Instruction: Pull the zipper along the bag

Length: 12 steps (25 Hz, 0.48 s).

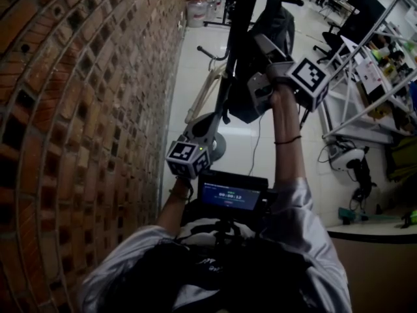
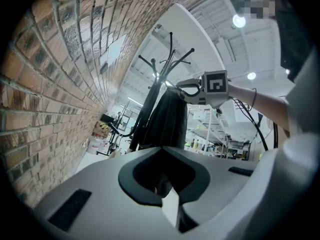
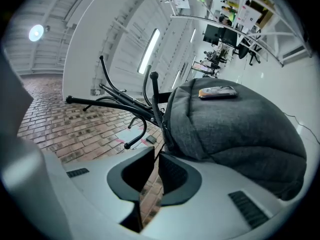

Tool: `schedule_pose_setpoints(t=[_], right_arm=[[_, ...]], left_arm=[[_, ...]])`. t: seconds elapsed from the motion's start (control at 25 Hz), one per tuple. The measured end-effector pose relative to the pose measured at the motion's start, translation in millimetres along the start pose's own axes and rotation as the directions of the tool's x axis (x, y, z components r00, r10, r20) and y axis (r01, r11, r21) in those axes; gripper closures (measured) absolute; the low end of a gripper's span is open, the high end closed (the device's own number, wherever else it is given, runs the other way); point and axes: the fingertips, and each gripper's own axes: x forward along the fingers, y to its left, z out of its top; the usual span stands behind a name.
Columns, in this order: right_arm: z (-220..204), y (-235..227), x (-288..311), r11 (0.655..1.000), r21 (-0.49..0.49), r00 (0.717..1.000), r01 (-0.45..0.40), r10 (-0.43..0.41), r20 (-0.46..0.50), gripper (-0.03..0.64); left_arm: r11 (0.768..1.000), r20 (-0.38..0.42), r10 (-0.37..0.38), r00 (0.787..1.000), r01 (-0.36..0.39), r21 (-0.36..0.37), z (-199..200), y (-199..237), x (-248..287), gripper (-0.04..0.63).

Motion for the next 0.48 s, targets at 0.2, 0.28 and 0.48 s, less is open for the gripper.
schedule_pose_setpoints(t=[0.2, 0.28, 0.48], right_arm=[[-5.0, -0.8, -1.7, 1.0, -0.013, 1.0, -0.006, 0.006, 0.007, 0.58], [-6.5, -1.3, -1.3, 1.0, -0.027, 1.0, -0.007, 0.007, 0.005, 0.58], [-19.3, 2.6, -10.4, 0.996, -0.084, 1.0, 0.0, -0.001, -0.015, 0.574]], left_arm=[[1.0, -0.002, 0.003, 1.0, -0.003, -0.003, -1.7, 0.7, -2.0, 0.594], [1.0, -0.009, 0.003, 1.0, -0.003, 0.001, -1.5, 0.1, -2.6, 0.594], [1.0, -0.008, 0.0, 1.0, 0.0, 0.003, -1.8, -3.6, -7.5, 0.594]])
